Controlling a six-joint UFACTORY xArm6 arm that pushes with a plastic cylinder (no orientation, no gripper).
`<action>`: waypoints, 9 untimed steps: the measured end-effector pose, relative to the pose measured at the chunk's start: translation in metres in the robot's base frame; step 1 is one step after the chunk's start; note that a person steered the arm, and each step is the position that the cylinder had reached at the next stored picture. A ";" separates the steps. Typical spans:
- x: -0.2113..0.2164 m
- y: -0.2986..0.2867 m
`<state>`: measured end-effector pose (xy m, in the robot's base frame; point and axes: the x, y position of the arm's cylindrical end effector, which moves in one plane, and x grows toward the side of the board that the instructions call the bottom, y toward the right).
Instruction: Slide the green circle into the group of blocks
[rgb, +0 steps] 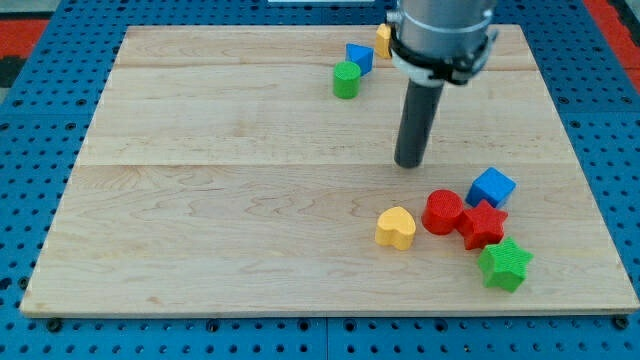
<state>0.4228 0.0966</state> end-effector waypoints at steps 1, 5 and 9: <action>-0.023 -0.034; -0.109 -0.090; -0.090 0.023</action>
<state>0.3329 0.1201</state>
